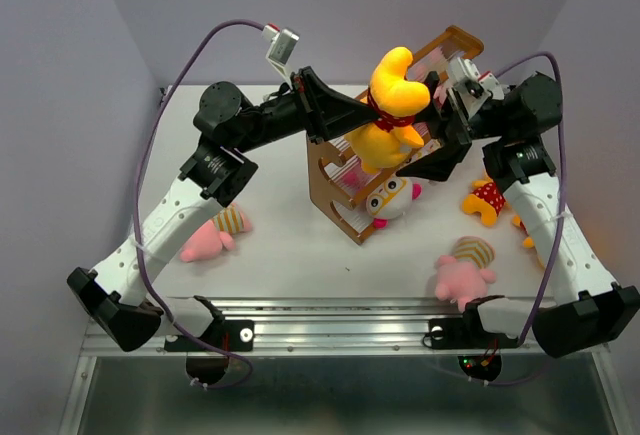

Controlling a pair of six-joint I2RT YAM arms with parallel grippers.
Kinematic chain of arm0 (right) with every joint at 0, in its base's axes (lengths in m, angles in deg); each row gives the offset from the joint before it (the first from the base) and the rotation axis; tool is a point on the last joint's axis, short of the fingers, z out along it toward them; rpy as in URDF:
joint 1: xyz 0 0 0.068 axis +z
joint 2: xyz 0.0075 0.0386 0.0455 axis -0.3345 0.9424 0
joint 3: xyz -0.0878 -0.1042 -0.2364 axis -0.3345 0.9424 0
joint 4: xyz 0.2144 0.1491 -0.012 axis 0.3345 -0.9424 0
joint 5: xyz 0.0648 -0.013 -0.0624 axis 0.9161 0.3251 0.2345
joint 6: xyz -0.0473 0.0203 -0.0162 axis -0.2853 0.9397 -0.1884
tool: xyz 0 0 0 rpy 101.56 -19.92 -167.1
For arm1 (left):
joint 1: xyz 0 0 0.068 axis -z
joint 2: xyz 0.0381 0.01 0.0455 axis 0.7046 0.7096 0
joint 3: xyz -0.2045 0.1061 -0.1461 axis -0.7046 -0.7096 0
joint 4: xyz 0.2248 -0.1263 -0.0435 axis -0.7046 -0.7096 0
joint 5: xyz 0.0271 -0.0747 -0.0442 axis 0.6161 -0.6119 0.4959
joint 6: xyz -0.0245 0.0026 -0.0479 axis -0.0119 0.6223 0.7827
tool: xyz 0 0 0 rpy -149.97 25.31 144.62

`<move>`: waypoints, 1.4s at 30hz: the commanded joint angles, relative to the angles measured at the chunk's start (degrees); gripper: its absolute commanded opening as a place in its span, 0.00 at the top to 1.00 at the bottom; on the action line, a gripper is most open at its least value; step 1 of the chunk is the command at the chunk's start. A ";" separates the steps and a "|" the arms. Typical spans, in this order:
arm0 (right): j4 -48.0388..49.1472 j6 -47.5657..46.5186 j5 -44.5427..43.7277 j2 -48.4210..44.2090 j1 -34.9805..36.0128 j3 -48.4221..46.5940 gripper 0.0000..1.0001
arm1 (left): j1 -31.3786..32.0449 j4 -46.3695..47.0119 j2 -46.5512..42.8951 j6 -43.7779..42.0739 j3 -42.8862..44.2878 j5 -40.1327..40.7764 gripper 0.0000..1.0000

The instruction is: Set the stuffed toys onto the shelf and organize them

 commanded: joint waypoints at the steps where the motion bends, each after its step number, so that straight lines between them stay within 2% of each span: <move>1: 9.68 6.19 -3.05 2.25 3.48 -4.48 0.00 | -0.06 8.65 -0.89 2.54 3.83 -4.17 1.00; 4: 14.42 10.93 -4.81 3.21 5.85 -5.36 0.02 | -0.24 8.65 -1.16 2.18 3.13 -3.65 1.00; 6: 17.48 14.80 -6.48 4.09 6.74 -5.54 0.10 | -0.24 8.83 -1.33 1.92 2.33 -2.95 1.00; 7: 18.55 16.03 -6.66 4.79 6.74 -5.54 0.25 | -0.24 8.83 -1.51 1.83 1.72 -2.68 1.00; 9: 18.92 17.36 -7.71 5.24 6.74 -5.80 0.44 | -0.41 8.83 -2.30 1.39 1.02 -1.63 1.00; 10: 18.22 16.23 -7.98 5.41 6.74 -6.15 0.63 | -0.68 8.83 -2.74 1.30 0.14 -1.27 1.00; 12: 13.22 13.94 -9.03 5.24 6.74 -6.68 0.81 | -1.38 8.48 -4.23 1.13 -0.91 -0.05 1.00; 14: 5.69 9.31 -12.09 4.80 6.74 -8.08 0.92 | -2.69 5.69 -5.98 0.08 -2.14 1.97 1.00; 16: -2.75 4.12 -15.69 4.71 6.74 -10.36 0.99 | -3.49 1.03 -6.96 -2.29 -1.19 4.52 0.91; 17: -13.93 -3.92 -17.71 4.71 6.74 -13.94 0.99 | -3.58 -1.86 -7.74 -5.87 -0.31 6.10 0.66; 18: -21.70 -9.65 -24.52 5.06 6.74 -16.59 0.99 | -3.49 -8.77 -8.10 -7.82 1.78 10.29 0.53; 20: -31.92 -19.06 -31.94 5.41 6.74 -20.12 1.00 | -3.58 -14.61 -8.98 -10.81 3.28 14.36 0.32; 23: -40.82 -29.71 -48.98 6.99 6.74 -26.36 1.00 | -3.58 -21.30 -10.38 -14.25 4.79 20.25 0.20; 24: -42.42 -32.10 -55.55 7.43 6.74 -28.89 0.99 | -3.49 -23.49 -10.47 -15.04 5.23 22.26 0.20; 25: -44.00 -34.73 -57.79 8.57 6.74 -29.88 1.00 | -3.58 -24.73 -10.39 -15.13 5.84 23.15 0.16; 29: -49.28 -46.41 -66.94 10.33 7.26 -31.99 1.00 | -3.58 -27.55 -8.03 -14.44 9.44 25.35 0.12; 34: -52.10 -57.86 -78.79 11.21 11.04 -31.38 1.00 | -3.49 -27.73 -3.89 -13.90 14.01 25.98 0.11; 38: -53.69 -65.68 -84.18 11.13 14.47 -30.07 1.00 | -3.49 -27.64 1.90 -13.99 20.59 23.87 0.11; 42: -52.37 -67.63 -86.73 9.81 16.32 -27.52 0.99 | -3.40 -28.52 6.04 -14.51 24.56 22.99 0.11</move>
